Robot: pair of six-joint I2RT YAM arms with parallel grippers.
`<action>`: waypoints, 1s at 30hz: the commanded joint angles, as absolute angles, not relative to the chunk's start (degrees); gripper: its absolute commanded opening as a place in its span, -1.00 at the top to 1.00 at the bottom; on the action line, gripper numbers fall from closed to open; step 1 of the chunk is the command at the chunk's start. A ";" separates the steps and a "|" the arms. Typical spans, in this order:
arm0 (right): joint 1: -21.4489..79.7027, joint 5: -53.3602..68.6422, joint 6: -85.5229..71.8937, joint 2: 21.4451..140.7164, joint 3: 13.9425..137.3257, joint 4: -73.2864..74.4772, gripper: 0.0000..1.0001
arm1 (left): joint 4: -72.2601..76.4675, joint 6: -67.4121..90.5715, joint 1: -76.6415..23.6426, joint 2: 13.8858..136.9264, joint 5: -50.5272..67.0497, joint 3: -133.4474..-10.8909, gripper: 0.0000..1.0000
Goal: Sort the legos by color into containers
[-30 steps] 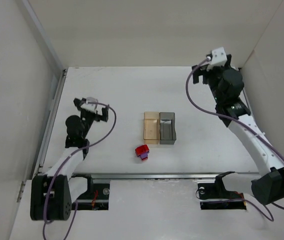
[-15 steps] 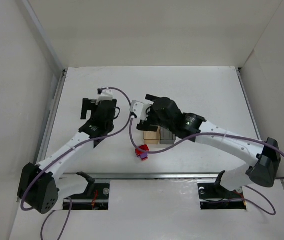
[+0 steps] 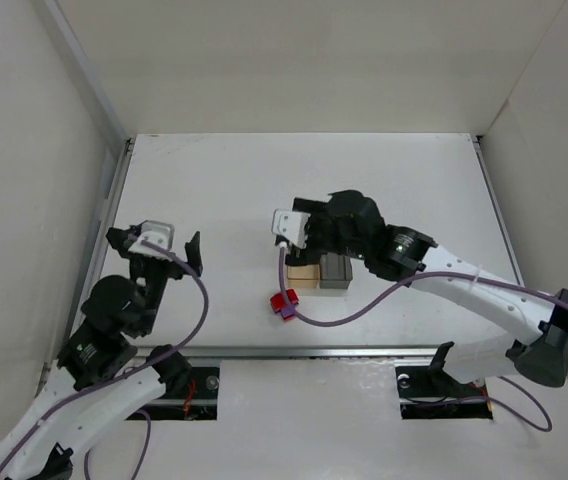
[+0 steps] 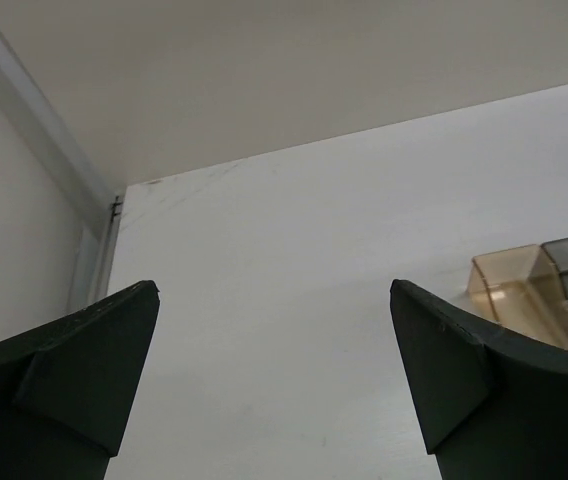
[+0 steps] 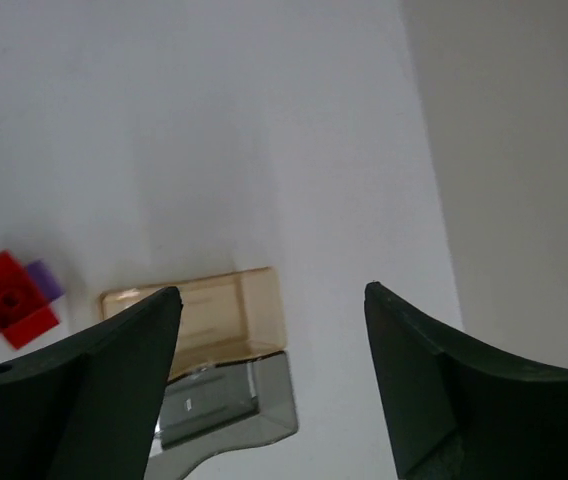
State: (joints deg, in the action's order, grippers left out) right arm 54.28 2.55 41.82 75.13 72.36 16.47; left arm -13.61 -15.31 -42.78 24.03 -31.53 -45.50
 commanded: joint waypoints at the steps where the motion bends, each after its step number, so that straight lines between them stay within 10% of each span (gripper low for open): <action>1: 57.03 11.51 45.26 77.68 70.22 25.56 -0.54 | -19.66 -10.92 -44.82 21.01 -26.20 -45.88 -1.00; 13: 57.74 24.87 51.24 98.08 83.58 42.97 -0.61 | -19.17 -10.72 -44.82 19.42 -19.86 -42.02 -1.00; 30: 59.33 19.78 46.41 97.47 75.67 34.10 -0.44 | -18.63 -11.25 -44.82 19.42 -22.76 -40.43 -1.00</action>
State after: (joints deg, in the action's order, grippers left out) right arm 58.87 21.32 48.82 99.37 75.94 38.89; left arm -20.82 -11.09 -44.58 19.49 -21.65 -40.75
